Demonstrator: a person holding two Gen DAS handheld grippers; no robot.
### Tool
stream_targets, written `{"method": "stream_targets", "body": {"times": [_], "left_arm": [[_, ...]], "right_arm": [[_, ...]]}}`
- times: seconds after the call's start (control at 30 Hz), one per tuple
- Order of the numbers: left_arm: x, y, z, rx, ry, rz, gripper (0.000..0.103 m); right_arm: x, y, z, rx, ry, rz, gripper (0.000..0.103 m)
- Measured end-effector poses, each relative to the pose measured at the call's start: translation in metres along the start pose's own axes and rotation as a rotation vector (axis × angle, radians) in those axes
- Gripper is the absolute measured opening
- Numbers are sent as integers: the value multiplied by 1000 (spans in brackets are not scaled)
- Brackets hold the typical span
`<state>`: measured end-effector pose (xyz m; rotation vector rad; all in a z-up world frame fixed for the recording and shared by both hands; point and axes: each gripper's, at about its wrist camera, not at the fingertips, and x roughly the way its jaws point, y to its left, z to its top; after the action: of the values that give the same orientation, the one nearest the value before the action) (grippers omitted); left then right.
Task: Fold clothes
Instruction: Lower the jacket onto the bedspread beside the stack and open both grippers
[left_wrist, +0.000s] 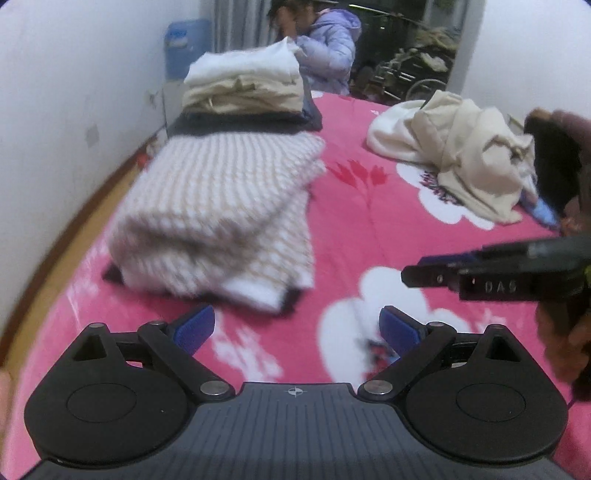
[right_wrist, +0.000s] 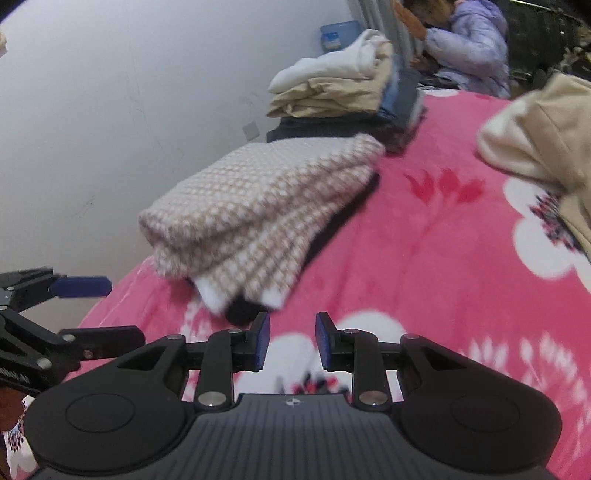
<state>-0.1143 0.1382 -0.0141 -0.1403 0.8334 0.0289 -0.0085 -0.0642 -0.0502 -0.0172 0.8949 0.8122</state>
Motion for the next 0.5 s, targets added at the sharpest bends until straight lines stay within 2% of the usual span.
{"method": "stream_targets", "body": {"times": [0.07, 0.2, 0.23, 0.3, 0.37, 0.5], "left_arm": [[-1, -8, -6, -30, 5, -1, 97], [-2, -22, -14, -66, -36, 3, 99], [-2, -26, -16, -73, -51, 2, 99], [-1, -31, -17, -72, -69, 15, 99], [-1, -34, -17, -77, -85, 20, 102], [-4, -33, -15, -103, -113, 34, 103]], "right_arm": [[-8, -7, -12, 33, 9, -6, 42], [-23, -11, -32, 21, 30, -40, 47], [-28, -11, -35, 19, 31, -50, 53], [-36, -13, -37, 20, 30, -66, 56], [-44, -14, -37, 15, 16, -93, 69], [-58, -14, -35, 18, -17, -135, 79]]}}
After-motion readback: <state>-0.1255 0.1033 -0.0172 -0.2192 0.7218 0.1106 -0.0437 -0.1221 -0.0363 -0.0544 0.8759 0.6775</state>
